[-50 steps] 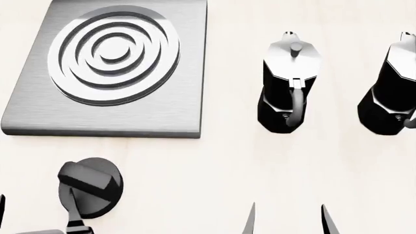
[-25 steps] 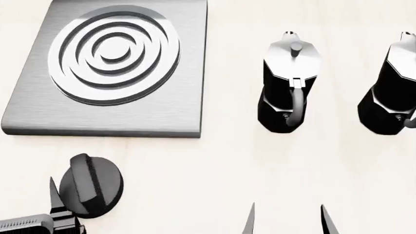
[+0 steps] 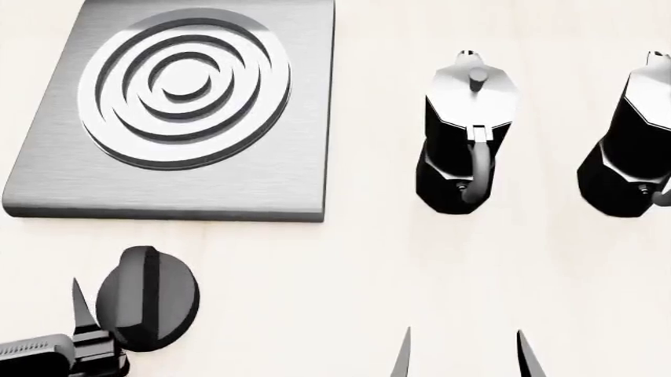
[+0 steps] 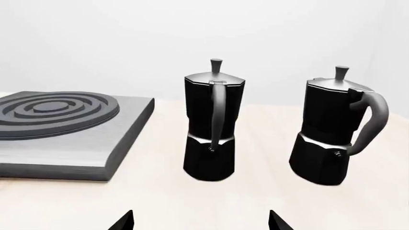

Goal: Turn off the stove.

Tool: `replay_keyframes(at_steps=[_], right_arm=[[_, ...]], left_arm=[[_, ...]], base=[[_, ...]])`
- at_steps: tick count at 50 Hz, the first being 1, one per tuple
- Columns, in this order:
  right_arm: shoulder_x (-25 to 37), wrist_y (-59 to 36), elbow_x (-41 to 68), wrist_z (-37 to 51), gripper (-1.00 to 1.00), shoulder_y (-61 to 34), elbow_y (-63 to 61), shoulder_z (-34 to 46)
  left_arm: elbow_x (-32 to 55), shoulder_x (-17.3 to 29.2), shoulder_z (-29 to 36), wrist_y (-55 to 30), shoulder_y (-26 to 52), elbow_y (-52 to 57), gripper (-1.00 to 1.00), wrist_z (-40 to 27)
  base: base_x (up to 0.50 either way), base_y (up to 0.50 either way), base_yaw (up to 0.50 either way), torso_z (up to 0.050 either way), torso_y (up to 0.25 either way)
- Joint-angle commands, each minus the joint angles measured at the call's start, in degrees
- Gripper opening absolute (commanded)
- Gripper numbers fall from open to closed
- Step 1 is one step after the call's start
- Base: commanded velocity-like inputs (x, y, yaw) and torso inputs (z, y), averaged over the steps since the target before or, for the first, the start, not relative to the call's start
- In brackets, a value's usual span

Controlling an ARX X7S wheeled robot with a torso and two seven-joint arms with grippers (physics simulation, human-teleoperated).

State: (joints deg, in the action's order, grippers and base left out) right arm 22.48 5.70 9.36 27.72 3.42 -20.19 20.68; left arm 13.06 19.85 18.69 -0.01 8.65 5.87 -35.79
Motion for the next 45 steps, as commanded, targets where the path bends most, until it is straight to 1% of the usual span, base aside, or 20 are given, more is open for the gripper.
replay_keyframes(at_steps=[1,19,27,37,45], right_arm=[[-0.92,-0.17,-1.08,-1.08,1.00,-0.11,0.24,-1.08],[-0.80,-0.20,-1.11,-0.87,1.00,-0.20,0.33,-0.76],[-0.83,0.17,-0.90,-0.74,1.00,-0.52,1.02,-0.95],[-1.00,1.32,-0.55,-0.82,1.00,-1.00,1.85,-1.04],[-1.40,1.59,-0.65,-0.87,1.00,-1.75,2.98,-0.69]], left_arm=[[0.82,0.50,-1.17,-1.22,-2.65,5.70,1.00,1.36],[0.83,3.17,-2.53,-3.89,-5.70,15.06,1.00,-1.01],[2.14,4.88,-0.29,-4.77,-7.09,19.64,1.00,1.75],[2.92,6.41,0.33,-6.21,-8.57,25.03,1.00,2.07],[3.35,7.46,0.52,-5.64,-9.78,27.87,1.00,2.64]], base=[[0.00,0.00,0.00,0.000,0.000],[0.00,0.00,0.00,0.000,0.000],[0.00,0.00,0.00,0.000,0.000],[0.00,0.00,0.00,0.000,0.000],[0.00,0.00,0.00,0.000,0.000]])
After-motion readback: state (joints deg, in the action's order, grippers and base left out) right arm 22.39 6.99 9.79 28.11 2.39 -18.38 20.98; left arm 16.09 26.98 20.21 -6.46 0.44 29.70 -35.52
